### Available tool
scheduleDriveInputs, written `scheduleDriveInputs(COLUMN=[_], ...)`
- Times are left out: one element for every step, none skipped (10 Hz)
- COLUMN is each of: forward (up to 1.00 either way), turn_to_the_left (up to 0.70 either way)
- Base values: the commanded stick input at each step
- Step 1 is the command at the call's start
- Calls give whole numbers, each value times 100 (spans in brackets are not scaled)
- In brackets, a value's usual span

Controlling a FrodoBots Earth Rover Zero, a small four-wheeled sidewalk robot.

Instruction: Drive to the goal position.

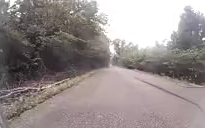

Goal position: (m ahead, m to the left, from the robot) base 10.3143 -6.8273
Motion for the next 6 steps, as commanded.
scheduleDriveInputs(forward=[70, 70, 70, 70, 70, 70], turn_to_the_left=[0, 0, 0, 0, 0, 0])
